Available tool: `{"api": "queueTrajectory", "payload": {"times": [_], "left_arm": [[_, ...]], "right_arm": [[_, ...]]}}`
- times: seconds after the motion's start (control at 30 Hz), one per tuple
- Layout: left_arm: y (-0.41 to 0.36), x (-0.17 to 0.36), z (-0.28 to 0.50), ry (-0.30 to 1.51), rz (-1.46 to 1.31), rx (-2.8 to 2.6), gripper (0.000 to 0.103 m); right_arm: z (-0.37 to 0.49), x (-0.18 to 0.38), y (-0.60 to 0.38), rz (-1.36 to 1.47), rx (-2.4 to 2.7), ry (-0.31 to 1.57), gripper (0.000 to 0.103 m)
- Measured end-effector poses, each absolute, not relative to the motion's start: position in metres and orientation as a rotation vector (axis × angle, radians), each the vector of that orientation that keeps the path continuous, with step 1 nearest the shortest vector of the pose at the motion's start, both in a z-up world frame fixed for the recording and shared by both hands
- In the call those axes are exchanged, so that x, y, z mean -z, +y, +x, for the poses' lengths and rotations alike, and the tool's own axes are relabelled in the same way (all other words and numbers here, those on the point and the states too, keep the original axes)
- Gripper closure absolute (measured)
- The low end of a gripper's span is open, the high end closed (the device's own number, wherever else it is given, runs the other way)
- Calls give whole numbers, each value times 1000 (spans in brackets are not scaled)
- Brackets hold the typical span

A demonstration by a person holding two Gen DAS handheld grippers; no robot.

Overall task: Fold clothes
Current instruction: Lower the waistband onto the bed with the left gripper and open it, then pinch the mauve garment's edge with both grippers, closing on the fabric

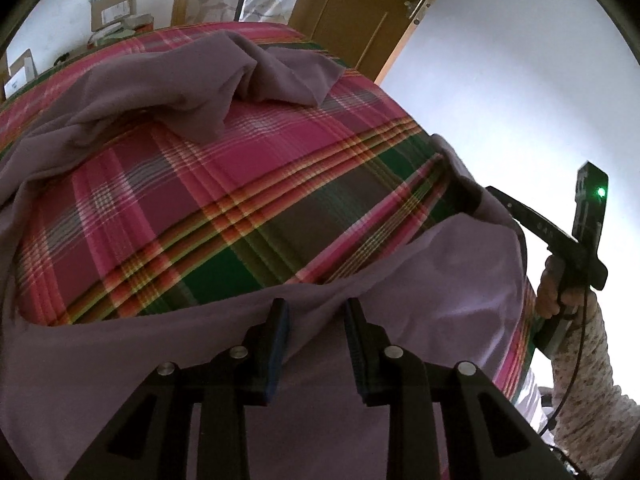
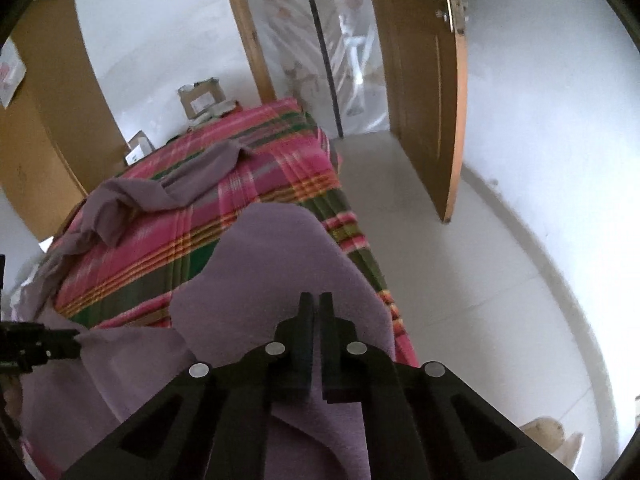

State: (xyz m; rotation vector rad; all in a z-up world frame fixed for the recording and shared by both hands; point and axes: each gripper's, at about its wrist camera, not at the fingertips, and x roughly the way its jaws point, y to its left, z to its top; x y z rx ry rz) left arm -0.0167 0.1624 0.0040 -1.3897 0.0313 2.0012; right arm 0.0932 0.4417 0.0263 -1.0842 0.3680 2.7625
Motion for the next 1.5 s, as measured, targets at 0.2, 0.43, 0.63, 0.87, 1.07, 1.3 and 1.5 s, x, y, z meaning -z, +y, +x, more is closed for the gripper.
{"api": "queueTrajectory", "payload": {"times": [0.2, 0.43, 0.63, 0.87, 1.07, 1.3, 1.5], "left_arm": [[164, -4, -17, 18, -1392, -2000, 74], [165, -5, -17, 15, -1394, -2012, 74], [167, -5, -17, 11, -1397, -2024, 74], [172, -5, -17, 19, -1392, -2032, 74], [172, -4, -17, 10, -1389, -2037, 74], [174, -5, -16, 12, -1388, -2043, 74], [174, -5, -16, -7, -1392, -2045, 74]], "right_arm": [[100, -37, 452, -1016, -2755, 374, 100], [91, -20, 462, -1146, -2739, 494, 72], [81, -15, 454, -1187, -2750, 429, 70], [74, -13, 448, -1226, -2751, 326, 72], [71, -13, 452, -1228, -2740, 294, 96], [68, -13, 457, -1231, -2726, 258, 71], [63, -9, 459, -1269, -2723, 269, 67]]}}
